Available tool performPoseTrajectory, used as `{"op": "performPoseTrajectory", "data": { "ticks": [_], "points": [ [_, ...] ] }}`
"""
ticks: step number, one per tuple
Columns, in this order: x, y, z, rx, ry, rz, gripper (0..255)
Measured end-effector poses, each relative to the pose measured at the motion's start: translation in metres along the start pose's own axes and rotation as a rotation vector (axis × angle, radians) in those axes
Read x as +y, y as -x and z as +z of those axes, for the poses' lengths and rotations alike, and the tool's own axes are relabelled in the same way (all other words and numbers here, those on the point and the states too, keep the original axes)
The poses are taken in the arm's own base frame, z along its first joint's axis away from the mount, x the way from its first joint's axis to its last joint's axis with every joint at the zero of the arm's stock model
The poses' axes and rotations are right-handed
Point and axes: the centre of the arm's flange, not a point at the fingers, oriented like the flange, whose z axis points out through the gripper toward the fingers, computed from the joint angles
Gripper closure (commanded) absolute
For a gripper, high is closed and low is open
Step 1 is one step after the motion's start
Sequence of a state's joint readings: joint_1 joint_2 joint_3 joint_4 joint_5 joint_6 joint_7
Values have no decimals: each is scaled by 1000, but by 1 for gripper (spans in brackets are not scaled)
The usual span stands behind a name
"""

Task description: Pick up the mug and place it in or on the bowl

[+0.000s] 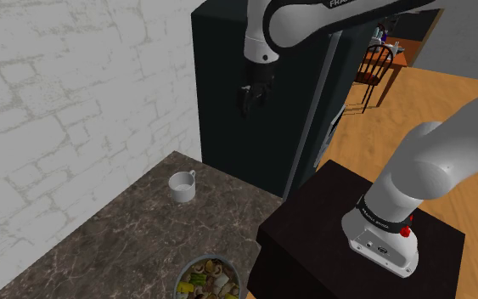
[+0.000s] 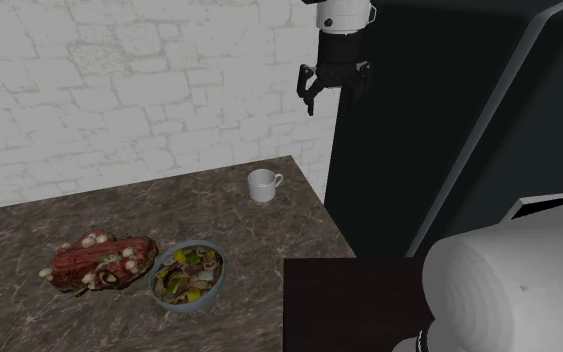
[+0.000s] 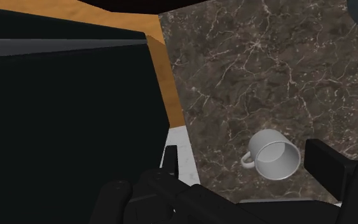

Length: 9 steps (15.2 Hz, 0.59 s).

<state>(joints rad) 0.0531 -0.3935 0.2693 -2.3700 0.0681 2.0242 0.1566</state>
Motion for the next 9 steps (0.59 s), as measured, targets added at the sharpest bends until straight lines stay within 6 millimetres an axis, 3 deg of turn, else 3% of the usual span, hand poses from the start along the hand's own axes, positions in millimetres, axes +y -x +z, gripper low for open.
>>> {"op": "performPoseTrajectory", "data": {
  "ticks": [9],
  "points": [
    [-63, -54, 85, -17, 4, 2, 0]
  ]
}}
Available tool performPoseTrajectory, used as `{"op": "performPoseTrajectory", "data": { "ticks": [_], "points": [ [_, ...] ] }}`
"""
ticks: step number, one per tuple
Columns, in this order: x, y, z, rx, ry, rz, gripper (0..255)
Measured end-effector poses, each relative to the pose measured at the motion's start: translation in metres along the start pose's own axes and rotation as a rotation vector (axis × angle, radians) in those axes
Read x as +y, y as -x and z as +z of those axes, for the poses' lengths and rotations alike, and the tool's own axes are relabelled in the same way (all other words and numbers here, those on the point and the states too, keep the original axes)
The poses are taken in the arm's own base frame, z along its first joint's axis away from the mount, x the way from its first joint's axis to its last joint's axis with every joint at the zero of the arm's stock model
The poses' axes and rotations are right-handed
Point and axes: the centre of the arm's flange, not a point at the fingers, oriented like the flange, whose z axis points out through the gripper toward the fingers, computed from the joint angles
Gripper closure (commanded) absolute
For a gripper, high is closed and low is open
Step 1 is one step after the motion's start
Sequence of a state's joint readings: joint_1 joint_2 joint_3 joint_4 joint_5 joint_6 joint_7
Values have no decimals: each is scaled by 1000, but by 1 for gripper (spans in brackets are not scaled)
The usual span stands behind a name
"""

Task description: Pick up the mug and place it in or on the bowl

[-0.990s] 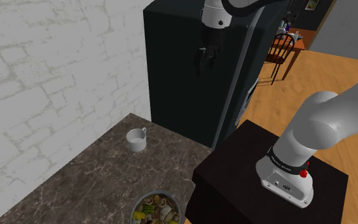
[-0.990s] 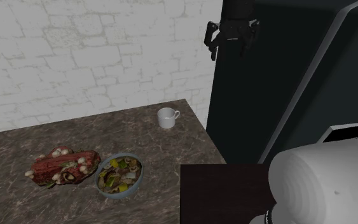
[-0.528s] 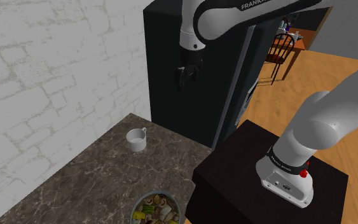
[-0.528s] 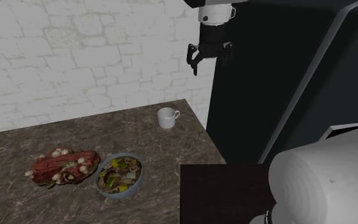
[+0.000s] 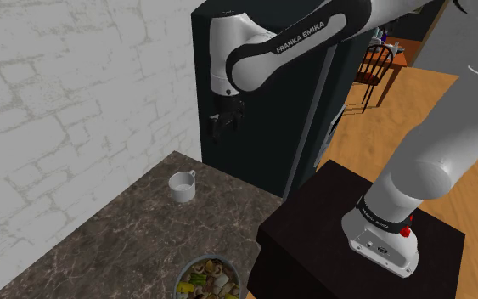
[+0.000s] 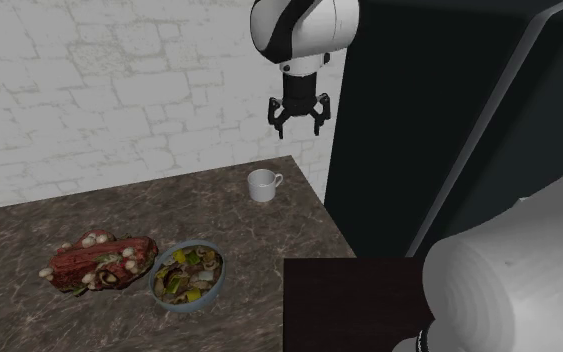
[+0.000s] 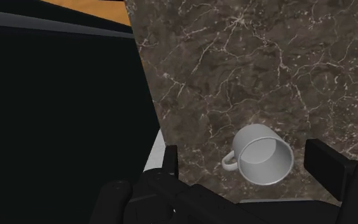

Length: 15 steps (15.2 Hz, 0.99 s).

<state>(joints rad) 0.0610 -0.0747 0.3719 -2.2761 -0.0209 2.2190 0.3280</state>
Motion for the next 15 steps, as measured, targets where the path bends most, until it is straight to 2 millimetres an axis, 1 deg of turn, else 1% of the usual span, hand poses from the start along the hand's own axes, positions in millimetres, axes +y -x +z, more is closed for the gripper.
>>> {"op": "performPoseTrajectory", "data": {
  "ticks": [1, 3, 6, 8, 10, 12, 14, 15],
  "points": [
    [-6, -5, 7, -2, 0, 0, 0],
    [-19, -22, 28, -5, 1, 1, 0],
    [-37, -36, 63, -12, 1, 1, 0],
    [-55, -50, 79, -16, 2, 2, 0],
    [-67, -62, 97, -19, 2, 2, 0],
    [-83, -79, 118, -23, 3, 3, 0],
    [-94, -89, 136, -27, 4, 4, 0],
    [-103, -97, 145, -29, 5, 4, 0]
  ]
}}
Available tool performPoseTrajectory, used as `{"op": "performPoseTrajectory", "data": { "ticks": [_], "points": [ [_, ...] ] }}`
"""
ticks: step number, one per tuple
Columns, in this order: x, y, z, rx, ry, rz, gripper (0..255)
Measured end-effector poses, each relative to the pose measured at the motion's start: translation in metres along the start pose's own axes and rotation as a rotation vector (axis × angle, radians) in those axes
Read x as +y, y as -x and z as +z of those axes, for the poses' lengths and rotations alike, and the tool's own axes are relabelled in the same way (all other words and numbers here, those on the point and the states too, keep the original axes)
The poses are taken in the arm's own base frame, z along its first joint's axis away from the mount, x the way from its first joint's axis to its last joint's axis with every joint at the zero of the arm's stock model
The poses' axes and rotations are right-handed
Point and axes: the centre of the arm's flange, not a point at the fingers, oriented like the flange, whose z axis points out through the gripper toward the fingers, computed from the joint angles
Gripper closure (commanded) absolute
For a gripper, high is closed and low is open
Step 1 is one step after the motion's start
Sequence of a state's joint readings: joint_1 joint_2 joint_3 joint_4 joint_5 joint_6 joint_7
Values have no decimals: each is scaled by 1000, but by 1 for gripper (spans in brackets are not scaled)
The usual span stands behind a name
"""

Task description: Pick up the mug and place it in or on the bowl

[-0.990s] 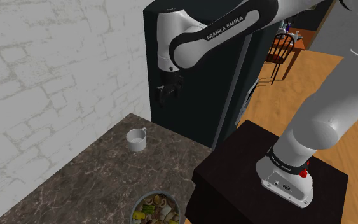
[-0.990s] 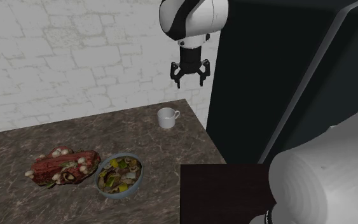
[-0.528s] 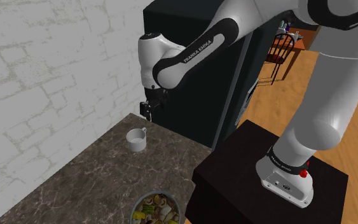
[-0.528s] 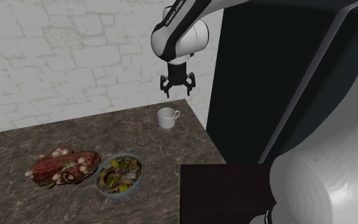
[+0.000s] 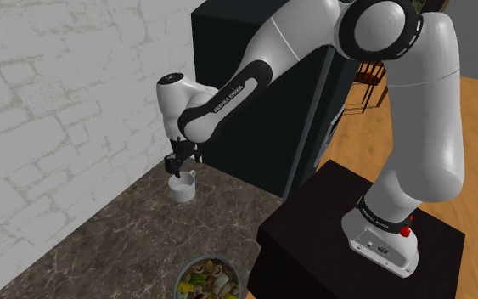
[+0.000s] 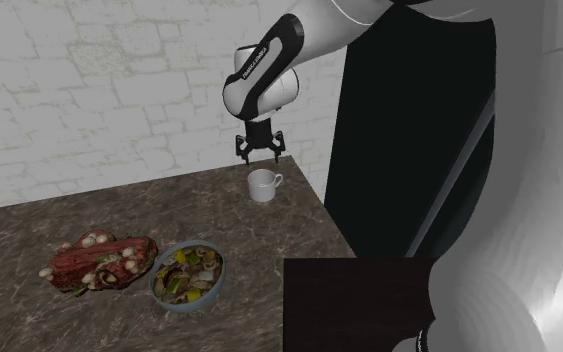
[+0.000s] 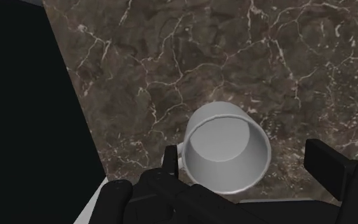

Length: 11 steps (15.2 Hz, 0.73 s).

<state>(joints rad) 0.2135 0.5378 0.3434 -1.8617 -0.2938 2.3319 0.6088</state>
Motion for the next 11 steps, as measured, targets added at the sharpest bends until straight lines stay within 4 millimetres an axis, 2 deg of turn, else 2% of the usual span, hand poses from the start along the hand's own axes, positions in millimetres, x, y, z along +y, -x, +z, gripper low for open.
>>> {"op": "performPoseTrajectory", "data": {
  "ticks": [8, 11],
  "points": [
    [-51, -45, 79, -16, 3, 2, 0],
    [-56, -53, 98, -18, 4, 2, 0]
  ]
}}
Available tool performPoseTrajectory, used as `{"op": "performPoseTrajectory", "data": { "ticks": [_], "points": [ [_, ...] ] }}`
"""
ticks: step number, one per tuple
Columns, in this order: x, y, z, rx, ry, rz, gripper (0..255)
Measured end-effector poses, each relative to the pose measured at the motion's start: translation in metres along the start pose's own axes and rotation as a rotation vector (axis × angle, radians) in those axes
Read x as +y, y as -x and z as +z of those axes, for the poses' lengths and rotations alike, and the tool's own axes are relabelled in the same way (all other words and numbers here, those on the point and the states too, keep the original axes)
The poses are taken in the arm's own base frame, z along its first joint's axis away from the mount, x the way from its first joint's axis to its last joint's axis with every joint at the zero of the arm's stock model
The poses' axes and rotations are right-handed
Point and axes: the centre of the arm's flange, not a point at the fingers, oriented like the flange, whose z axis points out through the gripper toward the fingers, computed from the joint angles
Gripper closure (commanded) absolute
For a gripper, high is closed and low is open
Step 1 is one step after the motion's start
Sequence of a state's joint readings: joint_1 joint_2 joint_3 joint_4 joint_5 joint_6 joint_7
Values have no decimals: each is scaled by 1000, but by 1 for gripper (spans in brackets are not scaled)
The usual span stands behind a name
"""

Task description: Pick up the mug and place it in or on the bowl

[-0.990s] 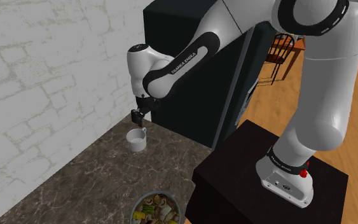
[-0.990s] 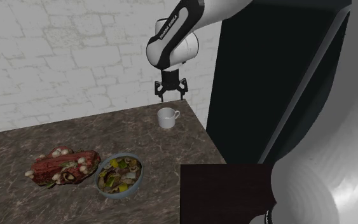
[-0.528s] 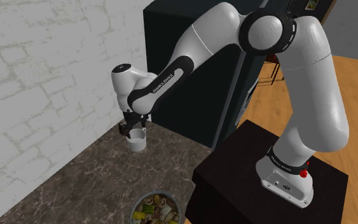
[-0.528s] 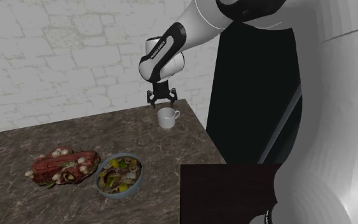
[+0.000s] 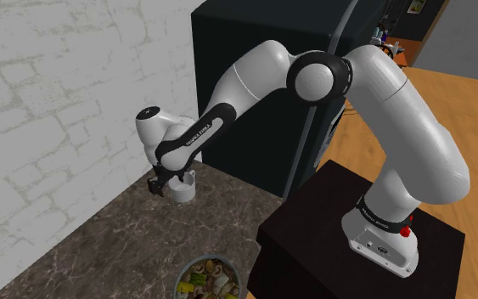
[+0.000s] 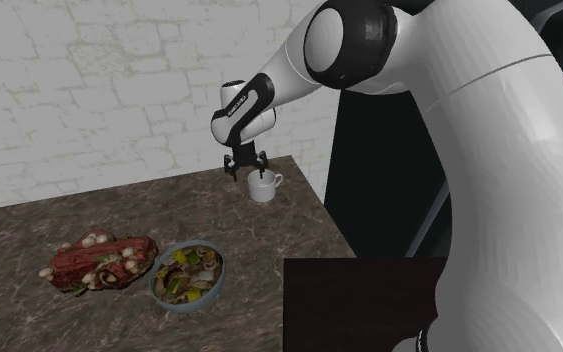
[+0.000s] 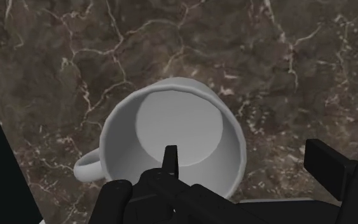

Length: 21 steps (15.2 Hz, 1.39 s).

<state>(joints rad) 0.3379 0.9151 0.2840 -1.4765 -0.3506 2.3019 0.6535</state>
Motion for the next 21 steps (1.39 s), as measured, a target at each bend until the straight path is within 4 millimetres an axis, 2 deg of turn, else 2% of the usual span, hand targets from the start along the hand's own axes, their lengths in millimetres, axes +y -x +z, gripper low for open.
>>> {"op": "performPoseTrajectory", "data": {
  "ticks": [5, 11, 12, 21],
  "points": [
    [-1, -1, 26, 0, 0, 0, 0],
    [-1, -1, 29, 0, 0, 0, 0],
    [-1, -1, 29, 0, 0, 0, 255],
    [-1, -1, 29, 0, 0, 0, 255]
  ]
}}
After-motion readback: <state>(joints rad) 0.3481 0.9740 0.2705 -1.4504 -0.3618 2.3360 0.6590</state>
